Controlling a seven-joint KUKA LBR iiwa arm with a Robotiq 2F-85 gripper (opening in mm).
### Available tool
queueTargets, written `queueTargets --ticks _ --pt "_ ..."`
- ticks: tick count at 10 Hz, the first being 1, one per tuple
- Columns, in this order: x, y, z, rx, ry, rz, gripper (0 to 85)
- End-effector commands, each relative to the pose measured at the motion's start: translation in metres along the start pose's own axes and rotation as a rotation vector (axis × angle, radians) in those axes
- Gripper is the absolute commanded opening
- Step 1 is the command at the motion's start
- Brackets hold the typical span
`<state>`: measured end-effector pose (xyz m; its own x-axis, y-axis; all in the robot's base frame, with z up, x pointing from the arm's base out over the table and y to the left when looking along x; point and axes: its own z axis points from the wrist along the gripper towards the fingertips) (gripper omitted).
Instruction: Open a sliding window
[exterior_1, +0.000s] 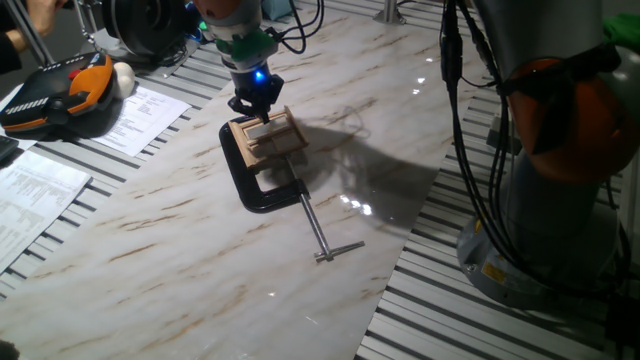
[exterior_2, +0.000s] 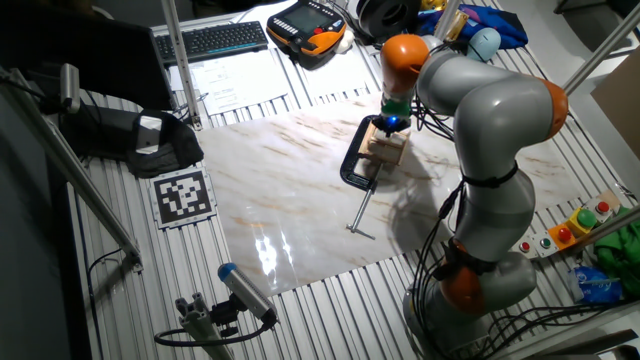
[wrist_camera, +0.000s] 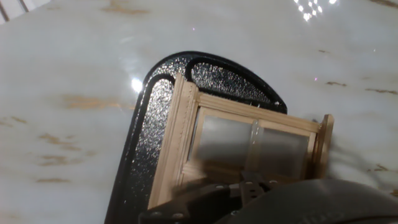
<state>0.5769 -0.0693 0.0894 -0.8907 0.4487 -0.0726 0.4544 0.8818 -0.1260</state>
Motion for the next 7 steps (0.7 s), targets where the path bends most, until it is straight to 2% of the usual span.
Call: queueTargets --ticks 1,4,7 --pt "-0.004 -0.001 0.000 0.005 -0.007 0.007 0.0" --pt "-0.010 -0.010 -0.002 0.039 0.004 0.070 0.0" --pt "-0.013 -0.014 0.008 0.037 0.006 0.076 0.0"
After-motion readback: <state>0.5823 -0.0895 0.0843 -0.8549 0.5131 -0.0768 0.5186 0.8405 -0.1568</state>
